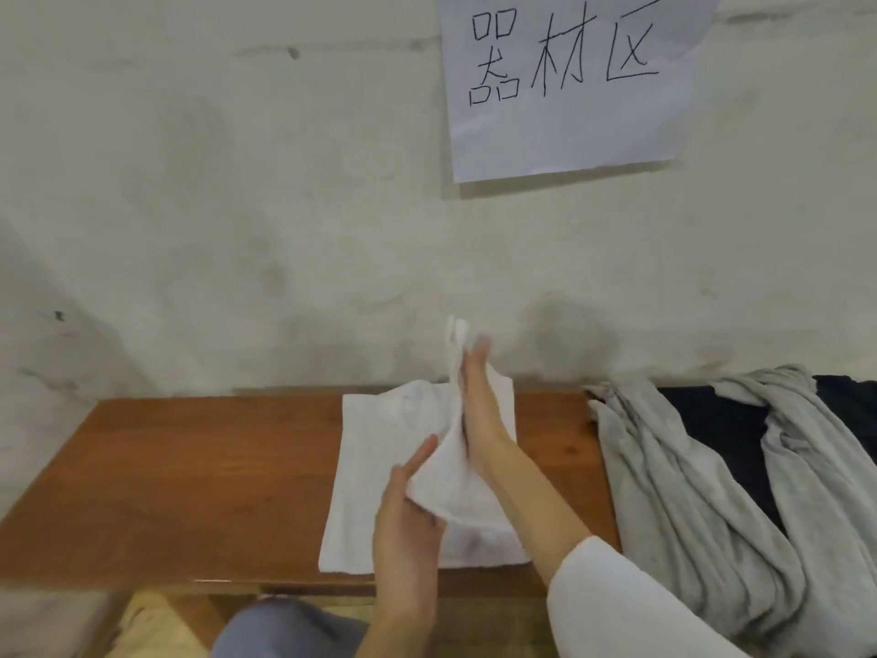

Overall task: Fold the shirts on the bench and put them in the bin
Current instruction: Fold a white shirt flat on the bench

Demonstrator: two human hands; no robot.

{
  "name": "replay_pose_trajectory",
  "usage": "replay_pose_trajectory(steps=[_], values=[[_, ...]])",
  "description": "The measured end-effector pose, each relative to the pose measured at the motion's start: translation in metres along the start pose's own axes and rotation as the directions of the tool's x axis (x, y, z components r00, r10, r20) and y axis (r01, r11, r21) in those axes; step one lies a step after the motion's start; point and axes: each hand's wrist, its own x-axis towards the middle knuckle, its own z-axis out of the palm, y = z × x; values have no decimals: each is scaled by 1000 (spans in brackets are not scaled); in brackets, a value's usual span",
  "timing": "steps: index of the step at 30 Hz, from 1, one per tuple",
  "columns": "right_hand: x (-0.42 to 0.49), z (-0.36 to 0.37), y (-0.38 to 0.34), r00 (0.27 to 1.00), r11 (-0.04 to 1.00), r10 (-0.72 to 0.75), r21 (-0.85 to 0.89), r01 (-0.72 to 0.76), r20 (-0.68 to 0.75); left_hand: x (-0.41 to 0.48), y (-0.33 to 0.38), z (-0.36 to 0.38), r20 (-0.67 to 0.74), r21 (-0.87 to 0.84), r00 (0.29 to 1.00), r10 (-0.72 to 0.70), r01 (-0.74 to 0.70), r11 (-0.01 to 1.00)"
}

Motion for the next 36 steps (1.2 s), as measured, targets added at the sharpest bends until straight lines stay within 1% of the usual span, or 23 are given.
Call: replay_pose_trajectory(steps=[1,2,3,4,6,7,8,9,10,11,13,15,16,19,21,23,26,28,30,32,34,35,36], values=[[-2,21,-3,994,986,-6,-164,24,112,3,4,-18,-57,-72,998,-31,27,997],[-9,40,-10,949,957,110,-289,-21,296,4,3,-32,-109,-57,991,-78,72,996],[-16,60,-7,896,892,244,-448,-57,372,3,5,-49,-131,-68,985,-114,106,992],[-22,76,-7,904,839,271,-541,-53,332,10,5,-66,-188,-22,969,-161,160,987],[-24,73,1,960,822,235,-559,-112,154,18,10,-81,-181,73,961,-208,224,972],[-17,65,2,983,823,170,-558,-102,72,24,12,-85,-190,120,957,-221,246,962],[-8,58,2,993,816,114,-572,-80,24,28,13,-88,-193,218,960,-201,242,946],[2,53,7,997,792,71,-608,-49,11,33,13,-91,-166,346,973,-159,208,915],[12,49,9,998,766,48,-643,-14,35,38,13,-92,-132,469,986,-99,150,870],[21,46,9,995,744,37,-668,33,90,41,15,-91,-85,533,995,-42,82,842],[37,44,10,980,708,48,-698,103,193,48,17,-87,28,615,1000,10,-26,788],[45,45,13,968,682,53,-717,144,245,53,17,-83,109,698,994,11,-84,711],[47,46,16,968,680,37,-716,158,249,56,15,-83,127,715,992,10,-99,692],[44,48,23,984,734,-66,-659,162,168,57,10,-89,158,759,986,61,-160,631],[39,49,24,990,773,-110,-618,141,88,57,5,-94,179,748,978,110,-208,630],[37,54,21,991,800,-132,-587,123,27,54,3,-100,165,725,974,155,-226,650],[39,67,7,971,835,-238,-517,190,-28,55,3,-112,121,716,972,200,-225,661],[41,81,3,969,817,-246,-529,228,37,56,4,-121,97,730,972,213,-215,649],[43,91,9,975,774,-172,-593,222,141,56,6,-126,99,744,977,187,-197,639],[43,95,15,976,754,-113,-624,205,184,54,9,-127,112,750,978,177,-200,631],[39,89,14,975,785,-143,-581,216,170,51,7,-127,91,803,974,207,-195,563],[35,83,13,974,805,-171,-549,225,149,47,6,-124,45,865,970,238,-157,476],[28,74,12,973,815,-193,-531,232,129,42,4,-118,-4,935,953,303,-104,340]])
